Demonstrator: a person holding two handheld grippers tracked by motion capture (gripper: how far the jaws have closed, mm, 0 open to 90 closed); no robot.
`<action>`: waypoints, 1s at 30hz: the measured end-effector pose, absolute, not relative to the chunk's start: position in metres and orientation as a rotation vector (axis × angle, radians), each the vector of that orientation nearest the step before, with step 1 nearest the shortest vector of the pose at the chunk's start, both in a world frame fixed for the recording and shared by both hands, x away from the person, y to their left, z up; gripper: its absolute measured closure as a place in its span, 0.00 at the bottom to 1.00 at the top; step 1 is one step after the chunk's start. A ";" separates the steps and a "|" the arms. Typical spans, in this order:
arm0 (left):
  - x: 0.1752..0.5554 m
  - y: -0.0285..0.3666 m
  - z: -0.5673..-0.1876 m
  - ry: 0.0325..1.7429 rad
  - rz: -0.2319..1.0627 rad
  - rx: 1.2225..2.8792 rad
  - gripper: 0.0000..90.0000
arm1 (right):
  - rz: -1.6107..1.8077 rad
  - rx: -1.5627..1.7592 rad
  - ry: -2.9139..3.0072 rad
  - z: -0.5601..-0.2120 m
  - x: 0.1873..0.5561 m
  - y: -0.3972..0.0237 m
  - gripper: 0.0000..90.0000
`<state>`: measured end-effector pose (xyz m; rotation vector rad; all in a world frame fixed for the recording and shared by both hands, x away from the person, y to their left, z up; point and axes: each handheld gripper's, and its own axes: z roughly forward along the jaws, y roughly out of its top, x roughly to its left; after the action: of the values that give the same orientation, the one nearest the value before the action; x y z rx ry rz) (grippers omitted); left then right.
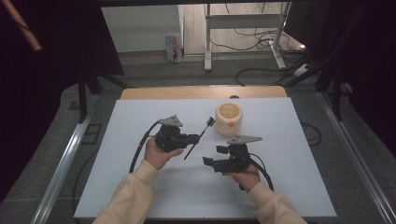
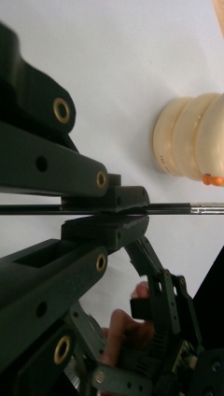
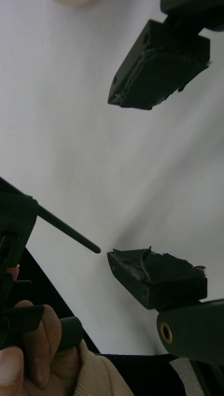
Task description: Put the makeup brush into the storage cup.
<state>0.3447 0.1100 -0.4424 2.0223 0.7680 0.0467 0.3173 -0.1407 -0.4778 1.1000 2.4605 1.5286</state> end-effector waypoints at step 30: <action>0.339 0.084 -0.441 0.735 0.041 2.014 0.95 | 1.718 1.129 2.481 -0.487 0.333 -0.118 0.65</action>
<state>0.3393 0.0843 -0.4413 2.0142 0.7347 0.0412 0.3333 -0.1184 -0.4872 1.1292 2.4813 1.7178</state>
